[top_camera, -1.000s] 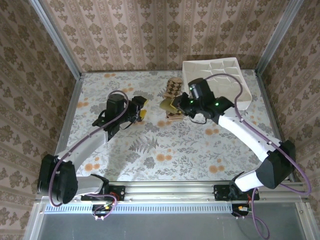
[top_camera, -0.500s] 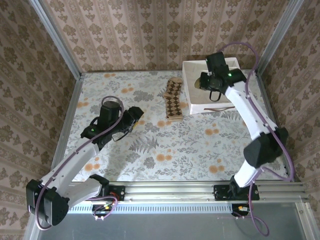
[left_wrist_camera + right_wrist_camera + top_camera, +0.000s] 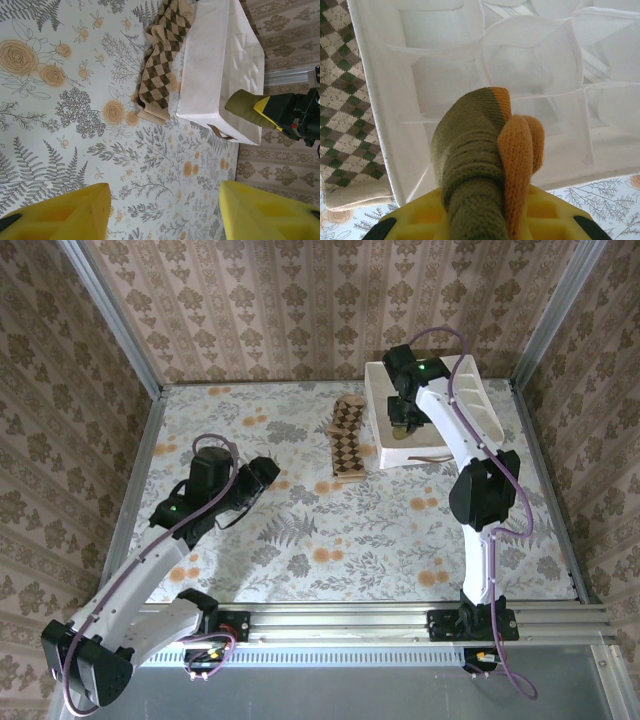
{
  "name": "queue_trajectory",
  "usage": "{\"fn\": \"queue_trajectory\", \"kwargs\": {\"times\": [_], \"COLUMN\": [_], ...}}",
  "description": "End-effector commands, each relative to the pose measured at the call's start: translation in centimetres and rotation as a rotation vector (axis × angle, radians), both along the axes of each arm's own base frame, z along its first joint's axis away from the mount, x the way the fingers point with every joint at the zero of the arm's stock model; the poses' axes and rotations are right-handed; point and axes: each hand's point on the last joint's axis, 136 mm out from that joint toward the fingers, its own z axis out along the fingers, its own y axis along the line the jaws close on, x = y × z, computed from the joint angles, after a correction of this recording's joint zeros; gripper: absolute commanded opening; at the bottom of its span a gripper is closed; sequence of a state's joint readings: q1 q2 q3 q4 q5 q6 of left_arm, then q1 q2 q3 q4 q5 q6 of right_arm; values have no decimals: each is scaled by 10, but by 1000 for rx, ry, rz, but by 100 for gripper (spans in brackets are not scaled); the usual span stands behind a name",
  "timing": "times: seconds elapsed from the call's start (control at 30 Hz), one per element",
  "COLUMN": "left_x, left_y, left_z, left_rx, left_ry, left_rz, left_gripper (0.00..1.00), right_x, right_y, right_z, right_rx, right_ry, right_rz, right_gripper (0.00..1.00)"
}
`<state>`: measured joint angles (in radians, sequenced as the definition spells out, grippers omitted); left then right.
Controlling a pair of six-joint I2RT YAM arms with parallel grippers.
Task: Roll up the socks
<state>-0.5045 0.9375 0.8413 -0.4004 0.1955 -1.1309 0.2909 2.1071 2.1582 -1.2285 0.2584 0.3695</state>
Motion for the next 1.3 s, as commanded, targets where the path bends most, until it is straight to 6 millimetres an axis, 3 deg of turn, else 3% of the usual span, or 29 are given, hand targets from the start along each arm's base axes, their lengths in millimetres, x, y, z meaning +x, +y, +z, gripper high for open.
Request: {"fn": "queue_trajectory", "kwargs": {"times": [0.0, 0.27, 0.83, 1.0, 1.13, 1.27], "left_x": [-1, 2, -5, -5, -5, -5], "left_y": [3, 0, 4, 4, 3, 4], "left_z": [1, -1, 1, 1, 2, 3], "left_rx": [23, 10, -3, -5, -8, -8], "left_ry": [-15, -9, -7, -4, -6, -10], "left_rz": [-2, -4, 7, 7, 4, 4], "left_gripper": [59, 59, 59, 59, 59, 59], "right_x": [-13, -16, -3, 0, 3, 3], "right_y": [-1, 12, 16, 13, 13, 14], "right_z": [-2, -11, -72, -82, -74, -53], "right_rx": [-36, -16, 16, 32, 59, 78], "right_ry": [39, 54, 171, 185, 170, 129], "right_rz": [-3, 7, -55, -71, -69, -63], "right_gripper": [0, 0, 0, 0, 24, 48]}}
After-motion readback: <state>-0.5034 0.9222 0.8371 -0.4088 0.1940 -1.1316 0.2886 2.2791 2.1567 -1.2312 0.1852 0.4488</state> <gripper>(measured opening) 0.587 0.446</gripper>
